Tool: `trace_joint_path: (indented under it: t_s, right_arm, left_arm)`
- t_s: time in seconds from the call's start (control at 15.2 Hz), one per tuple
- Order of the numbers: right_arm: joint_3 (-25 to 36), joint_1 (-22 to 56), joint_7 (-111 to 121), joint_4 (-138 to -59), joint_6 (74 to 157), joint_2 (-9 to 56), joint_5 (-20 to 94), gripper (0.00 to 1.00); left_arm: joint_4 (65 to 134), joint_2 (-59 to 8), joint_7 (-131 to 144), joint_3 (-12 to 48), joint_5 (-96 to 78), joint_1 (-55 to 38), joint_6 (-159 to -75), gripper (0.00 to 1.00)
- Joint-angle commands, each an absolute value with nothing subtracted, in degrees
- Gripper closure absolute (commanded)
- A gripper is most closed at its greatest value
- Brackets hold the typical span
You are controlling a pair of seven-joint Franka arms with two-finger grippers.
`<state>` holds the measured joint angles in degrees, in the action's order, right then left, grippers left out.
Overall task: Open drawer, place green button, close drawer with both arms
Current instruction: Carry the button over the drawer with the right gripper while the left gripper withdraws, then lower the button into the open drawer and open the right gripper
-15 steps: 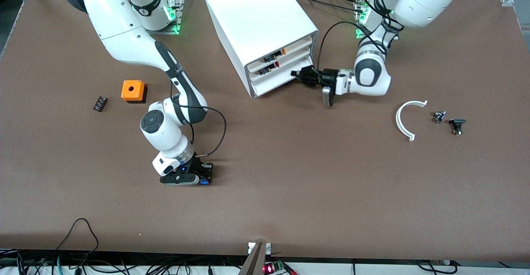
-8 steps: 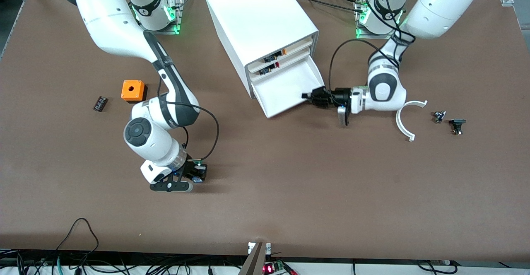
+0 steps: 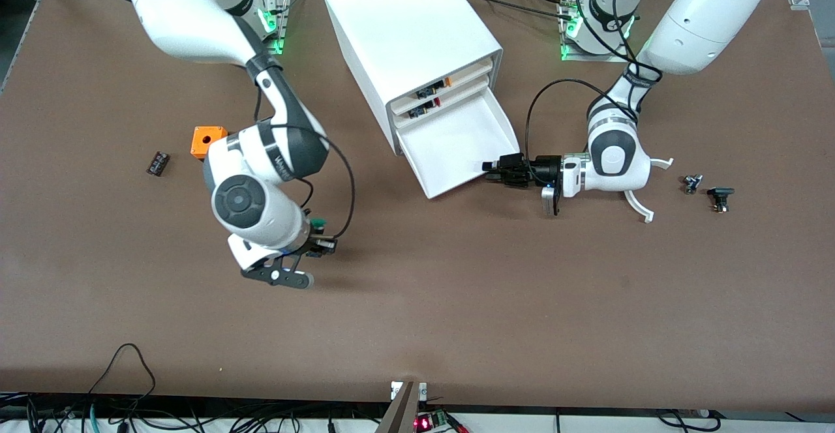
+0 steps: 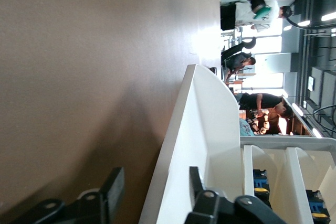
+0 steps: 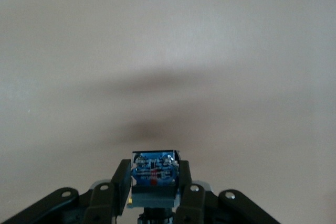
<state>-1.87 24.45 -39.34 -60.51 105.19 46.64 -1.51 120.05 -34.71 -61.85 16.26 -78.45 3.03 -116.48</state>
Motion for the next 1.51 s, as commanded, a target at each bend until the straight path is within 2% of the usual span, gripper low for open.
trace_joint_path:
  t_s: [0.0, 0.2, 0.46, 0.99, 1.25, 1.45]
  right_arm:
    - [-0.79, 28.99, -48.40, -57.57, 100.12, 46.58, -5.17, 1.00]
    - [-0.79, 32.60, -56.14, -55.64, 96.87, 46.58, -7.12, 1.00]
    - [-0.79, 36.46, -66.50, -54.41, 96.15, 46.58, -7.12, 1.00]
    - [-0.88, 45.17, -95.77, -54.49, 106.16, 47.37, -7.21, 1.00]
    - [-0.88, 47.98, -106.06, -54.76, 110.56, 49.83, -8.34, 1.00]
    - [-0.88, 49.48, -113.10, -55.11, 113.11, 51.85, -10.54, 1.00]
  left_arm:
    - [117.52, -29.45, -47.25, 15.73, -68.07, 3.08, -116.46, 0.00]
    - [111.91, -26.90, -32.48, 15.82, -53.49, 5.35, -114.88, 0.00]
    - [100.05, -26.46, -15.07, 15.64, -32.57, 6.94, -103.57, 0.00]
    - [78.33, -25.32, -3.16, 16.17, -1.44, 6.59, -81.76, 0.00]
    - [74.54, -22.86, -3.87, 16.70, 12.46, 6.24, -79.63, 0.00]
    - [70.16, -22.85, -4.13, 16.35, 12.04, 6.77, -81.12, 0.00]
